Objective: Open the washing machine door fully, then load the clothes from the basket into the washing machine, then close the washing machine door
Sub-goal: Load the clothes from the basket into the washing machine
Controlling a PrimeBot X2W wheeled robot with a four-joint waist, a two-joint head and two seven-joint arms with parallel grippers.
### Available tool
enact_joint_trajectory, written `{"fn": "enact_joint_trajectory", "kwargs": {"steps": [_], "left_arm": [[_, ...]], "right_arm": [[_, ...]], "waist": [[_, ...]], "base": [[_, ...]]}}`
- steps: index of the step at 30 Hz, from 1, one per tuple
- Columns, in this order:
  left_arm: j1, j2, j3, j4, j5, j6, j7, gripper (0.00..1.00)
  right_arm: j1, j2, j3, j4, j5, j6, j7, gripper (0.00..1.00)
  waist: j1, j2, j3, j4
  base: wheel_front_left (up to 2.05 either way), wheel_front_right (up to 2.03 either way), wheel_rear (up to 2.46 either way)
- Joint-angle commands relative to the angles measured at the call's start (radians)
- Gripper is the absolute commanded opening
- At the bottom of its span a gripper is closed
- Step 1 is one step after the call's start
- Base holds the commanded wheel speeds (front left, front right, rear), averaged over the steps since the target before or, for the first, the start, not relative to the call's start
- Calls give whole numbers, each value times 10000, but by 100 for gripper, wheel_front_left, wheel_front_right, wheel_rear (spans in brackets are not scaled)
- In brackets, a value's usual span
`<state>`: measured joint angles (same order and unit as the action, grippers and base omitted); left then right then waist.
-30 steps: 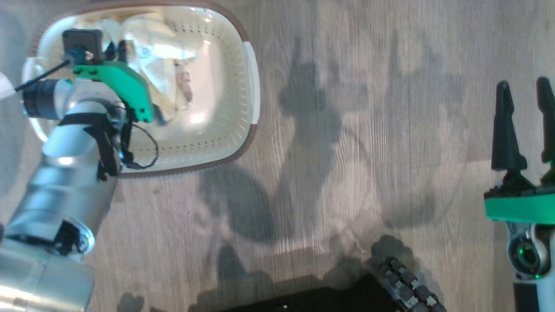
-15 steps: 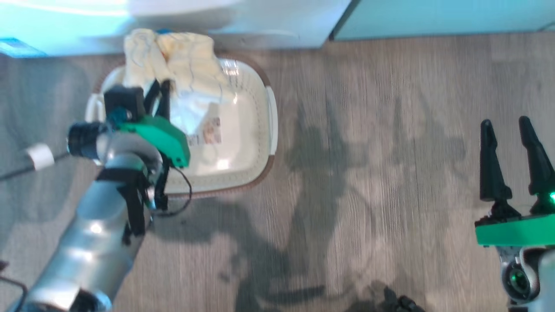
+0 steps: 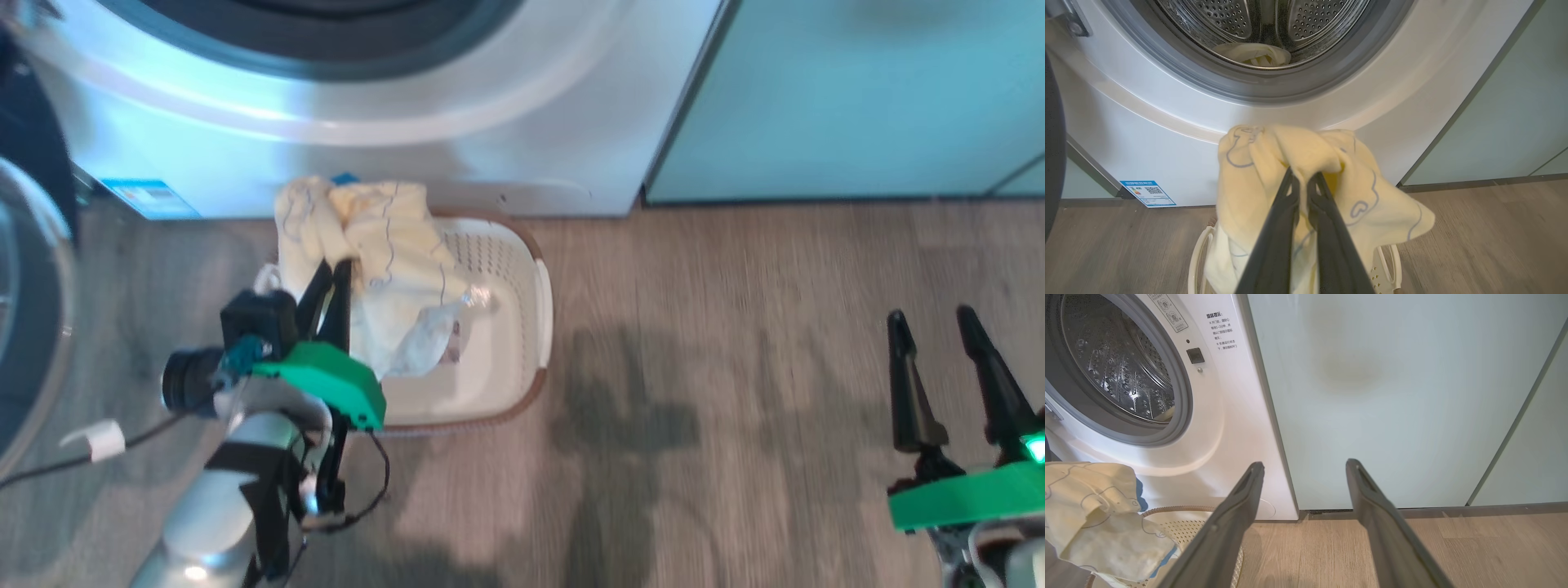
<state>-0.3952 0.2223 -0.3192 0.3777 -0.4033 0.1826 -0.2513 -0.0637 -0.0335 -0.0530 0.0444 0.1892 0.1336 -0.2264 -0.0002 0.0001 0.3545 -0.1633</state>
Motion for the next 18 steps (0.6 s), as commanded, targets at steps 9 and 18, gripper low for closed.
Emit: {"fn": "enact_joint_trajectory", "kwargs": {"steps": [9, 18], "left_arm": [[1231, 657, 528, -1748, 107, 501, 130, 0], [2415, 944, 566, -2980, 60, 873, 510, 0]], "right_arm": [[630, -167, -26, -782, -561, -29, 621, 100], [1205, -199, 44, -1141, -765, -29, 1131, 100]], "waist": [[2, -1, -1595, 829], [2, -1, -2599, 1236]], "base": [[0, 0, 0], [0, 0, 0]]}}
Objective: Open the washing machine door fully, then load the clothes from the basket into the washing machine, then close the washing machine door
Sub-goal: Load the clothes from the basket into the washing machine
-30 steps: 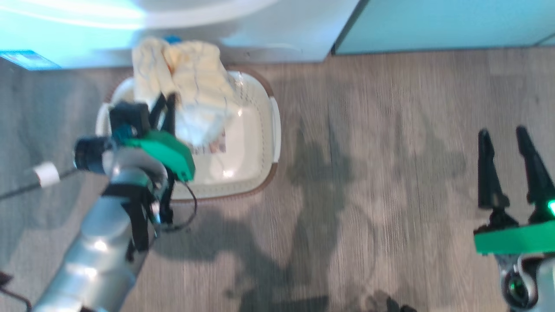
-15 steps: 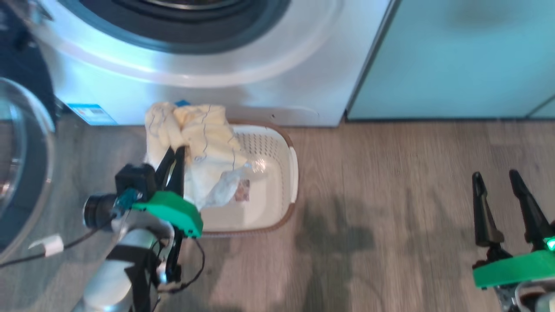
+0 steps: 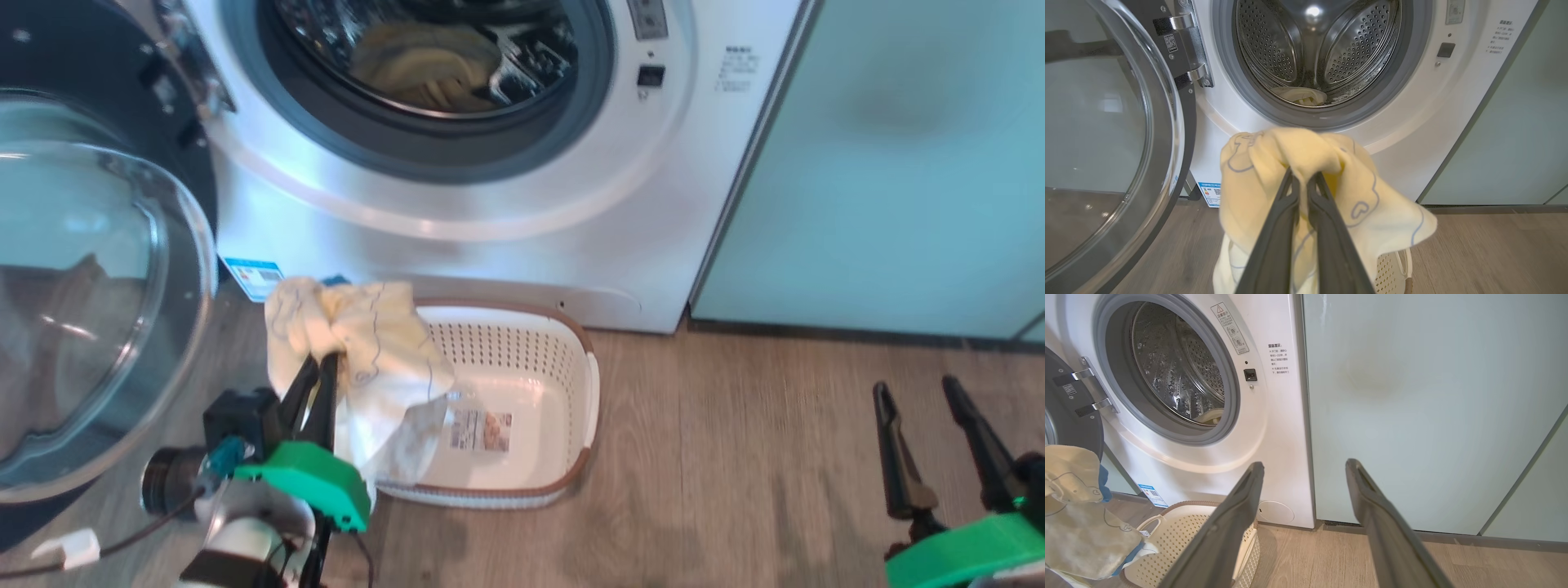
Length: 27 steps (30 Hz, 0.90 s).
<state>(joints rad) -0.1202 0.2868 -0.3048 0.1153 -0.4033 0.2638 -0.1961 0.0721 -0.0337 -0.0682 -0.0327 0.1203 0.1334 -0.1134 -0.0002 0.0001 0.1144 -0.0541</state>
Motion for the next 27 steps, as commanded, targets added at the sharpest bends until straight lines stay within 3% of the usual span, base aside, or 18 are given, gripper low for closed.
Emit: {"fn": "enact_joint_trajectory", "kwargs": {"steps": [1, 9, 27], "left_arm": [[-220, 327, 419, -464, 61, 104, 7, 0], [539, 505, 476, -1082, -61, 302, 258, 0], [978, 624, 485, -1483, -216, 496, 438, 0]], "right_arm": [[-84, -198, 209, -400, -87, -27, 48, 100], [438, -194, 181, -663, -99, -27, 348, 100], [656, -183, 143, -837, -26, -27, 446, 100]], "waist": [[2, -1, -303, 167], [2, -1, -964, 256], [2, -1, -1170, 146]], "base": [[0, 0, 0], [0, 0, 0], [0, 0, 0]]}}
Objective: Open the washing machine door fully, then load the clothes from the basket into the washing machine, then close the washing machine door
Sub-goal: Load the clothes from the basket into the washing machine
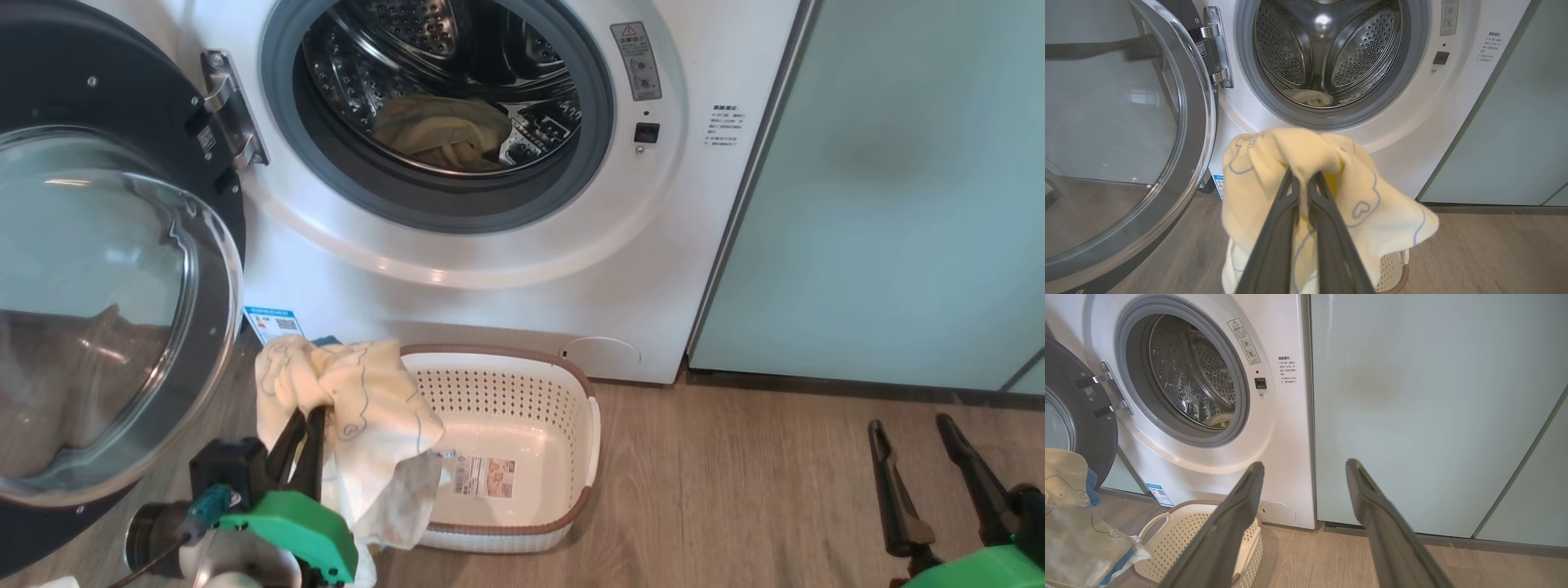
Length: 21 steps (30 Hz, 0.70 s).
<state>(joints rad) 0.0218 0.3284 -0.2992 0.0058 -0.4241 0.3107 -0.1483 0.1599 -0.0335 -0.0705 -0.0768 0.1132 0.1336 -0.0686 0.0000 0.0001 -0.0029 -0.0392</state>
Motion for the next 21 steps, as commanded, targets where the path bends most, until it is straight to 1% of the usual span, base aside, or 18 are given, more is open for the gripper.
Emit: {"fn": "enact_joint_trajectory", "kwargs": {"steps": [1, 10, 21], "left_arm": [[-445, 201, 420, -380, -16, 26, -45, 0], [-580, 186, 361, -279, -56, 3, -95, 0], [-1111, 249, 430, -66, -159, -76, -94, 0]], "right_arm": [[-230, -184, 177, -395, 46, -29, -2, 100], [-275, -178, 248, -411, 55, -29, 16, 100], [-408, -173, 321, -451, 122, -29, -60, 100]], "waist": [[0, -1, 2, -7], [0, -1, 38, -109], [0, -1, 476, -556]], "base": [[0, 0, 0], [0, 0, 0], [0, 0, 0]]}}
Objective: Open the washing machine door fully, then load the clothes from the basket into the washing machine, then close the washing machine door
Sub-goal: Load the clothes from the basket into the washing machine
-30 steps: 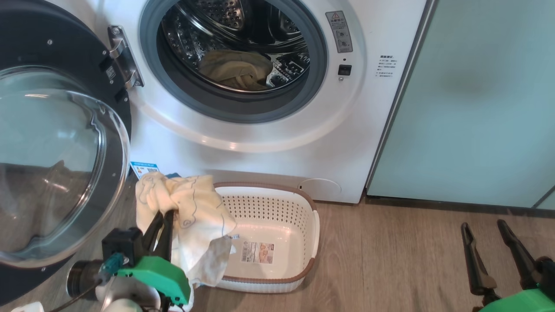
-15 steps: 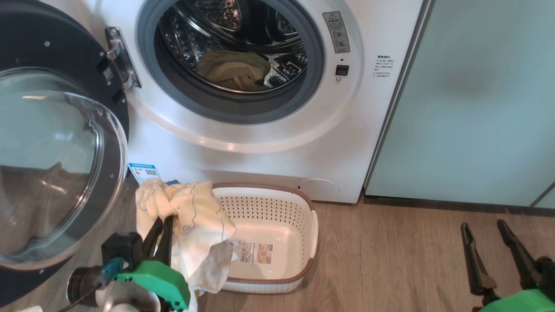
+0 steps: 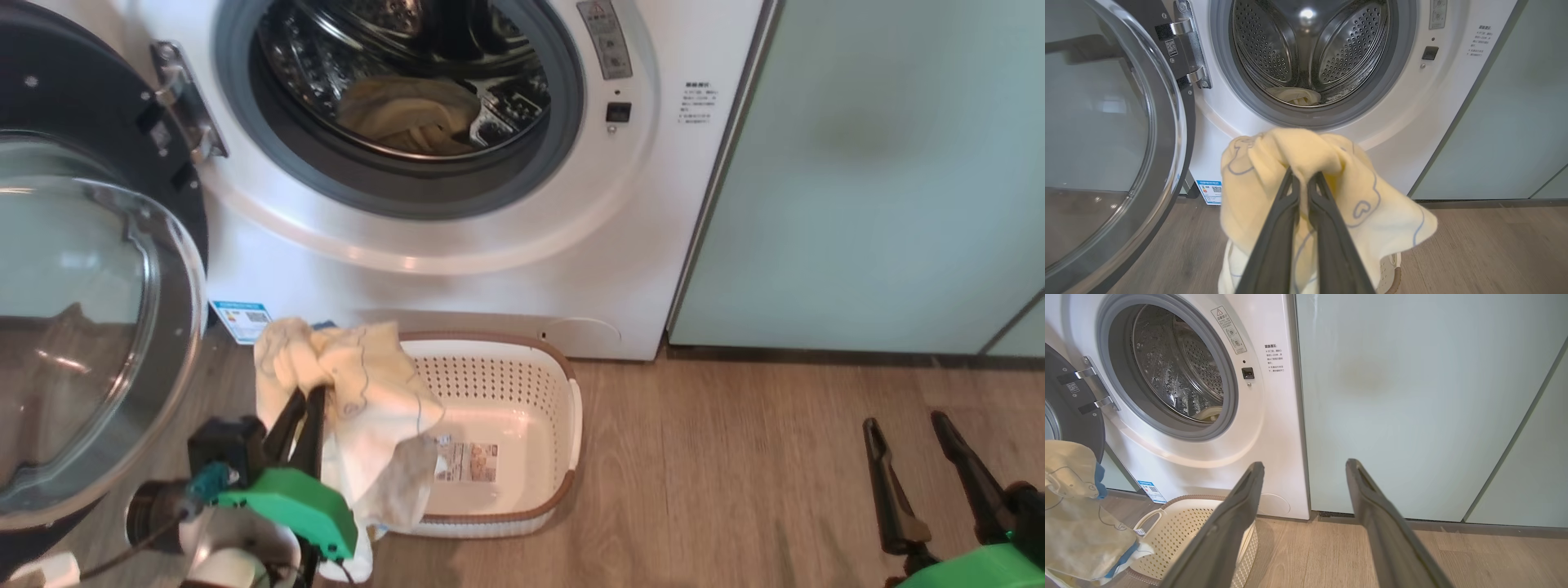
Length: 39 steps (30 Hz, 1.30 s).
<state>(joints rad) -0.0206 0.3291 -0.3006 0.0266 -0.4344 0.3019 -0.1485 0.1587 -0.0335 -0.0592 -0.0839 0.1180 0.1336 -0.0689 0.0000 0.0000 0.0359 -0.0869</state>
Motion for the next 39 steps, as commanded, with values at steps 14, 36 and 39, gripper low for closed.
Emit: {"fn": "enact_joint_trajectory", "kwargs": {"steps": [14, 36, 39], "left_arm": [[-2771, 325, 511, 721, -163, -444, -89, 0], [-7511, 1758, 1014, 2367, -96, -1140, 1239, 0], [-8243, 2048, 1016, 2579, -83, -1267, 1727, 0]], "right_arm": [[-1082, -169, 237, -191, 434, -29, -609, 100], [-2929, -168, 785, 1114, 1489, -29, -1842, 100], [-3165, -168, 908, 1326, 1682, -29, -1900, 100]], "waist": [[0, 0, 1873, -650], [0, 0, 5103, -1980], [0, 0, 5430, -2159]], "base": [[0, 0, 0], [0, 0, 0], [0, 0, 0]]}}
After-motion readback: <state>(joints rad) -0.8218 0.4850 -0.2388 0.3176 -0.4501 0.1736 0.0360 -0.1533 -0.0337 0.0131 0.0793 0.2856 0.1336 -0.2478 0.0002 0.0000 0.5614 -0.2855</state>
